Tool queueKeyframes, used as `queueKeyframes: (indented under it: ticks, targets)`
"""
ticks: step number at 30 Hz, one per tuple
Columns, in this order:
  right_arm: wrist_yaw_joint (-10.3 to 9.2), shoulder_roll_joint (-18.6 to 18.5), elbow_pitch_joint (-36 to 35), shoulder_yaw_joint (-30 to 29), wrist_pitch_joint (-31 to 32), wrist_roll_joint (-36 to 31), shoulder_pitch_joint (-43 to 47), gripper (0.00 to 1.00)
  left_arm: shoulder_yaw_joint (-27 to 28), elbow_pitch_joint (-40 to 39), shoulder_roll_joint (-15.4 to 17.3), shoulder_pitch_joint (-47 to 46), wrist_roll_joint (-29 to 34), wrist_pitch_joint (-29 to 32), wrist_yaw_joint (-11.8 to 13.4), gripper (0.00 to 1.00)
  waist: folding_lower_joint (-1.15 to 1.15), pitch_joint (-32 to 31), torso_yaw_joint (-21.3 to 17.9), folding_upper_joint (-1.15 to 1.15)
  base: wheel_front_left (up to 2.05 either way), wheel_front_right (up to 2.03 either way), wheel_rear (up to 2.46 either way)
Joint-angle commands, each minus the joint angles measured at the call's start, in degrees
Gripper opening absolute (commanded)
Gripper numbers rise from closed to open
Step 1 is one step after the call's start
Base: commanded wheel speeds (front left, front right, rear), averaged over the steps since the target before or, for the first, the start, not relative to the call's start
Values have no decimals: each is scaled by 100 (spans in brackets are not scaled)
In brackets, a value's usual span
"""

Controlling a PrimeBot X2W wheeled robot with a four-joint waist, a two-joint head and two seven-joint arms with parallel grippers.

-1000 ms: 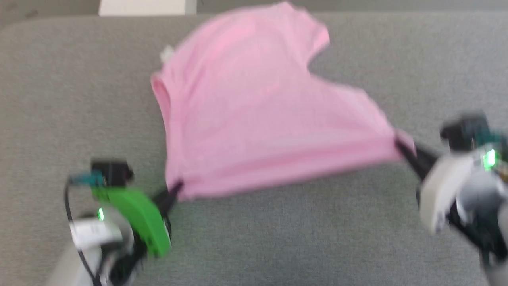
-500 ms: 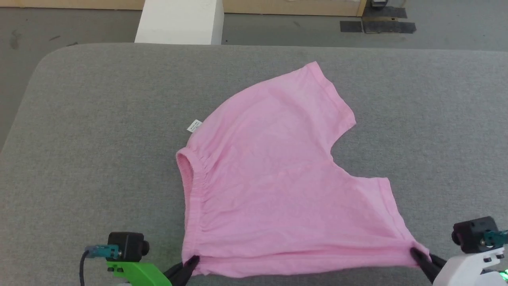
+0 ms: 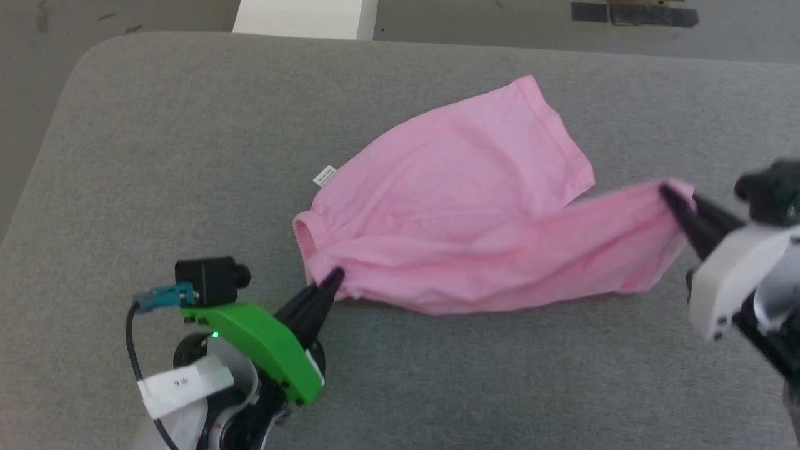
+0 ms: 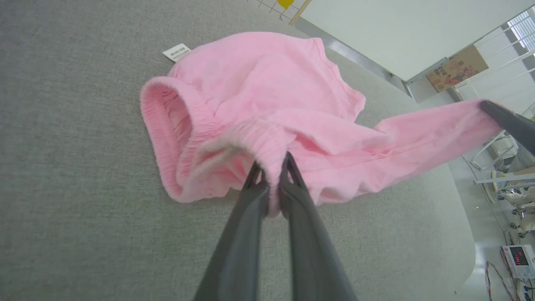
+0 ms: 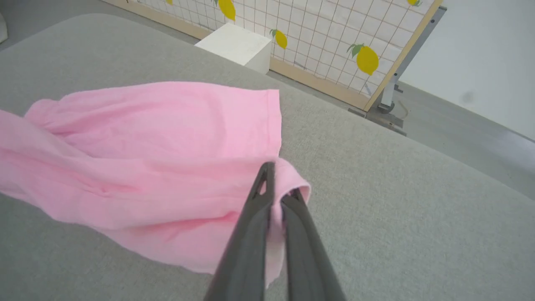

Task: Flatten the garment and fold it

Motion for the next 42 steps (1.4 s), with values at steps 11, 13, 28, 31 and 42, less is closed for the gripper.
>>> queueKeyframes:
  ticks: [11, 13, 28, 31, 42]
  targets:
    - [-9, -8, 2539, 449, -894, -191, -2889, 0, 216, 1332, -734, -1413, 30, -861, -121, 0, 1, 978, 766, 0, 0, 0, 0]
    - [-9, -6, 2888, 521, -987, -286, -3228, 0, 244, 1515, -842, -1564, 7, -995, -123, 0, 1, 1141, 835, 0, 0, 0, 0]
    - [-9, -138, 4898, 1503, -332, 53, -4769, 8, 93, 2276, -1107, -2109, -49, -1427, -224, 91, 1, 1886, 1077, 0, 0, 0, 0]
    - [-9, -123, 4970, 1546, -234, 233, -4757, 100, 46, 2235, -1093, -2029, -44, -1456, -277, 100, 1, 1789, 1063, 0, 0, 0, 0]
    - [-9, -336, 4200, 1206, -1474, 613, -3717, 100, 42, 1653, -805, -1097, 135, -1830, -316, 100, 1, 836, 920, 0, 0, 0, 0]
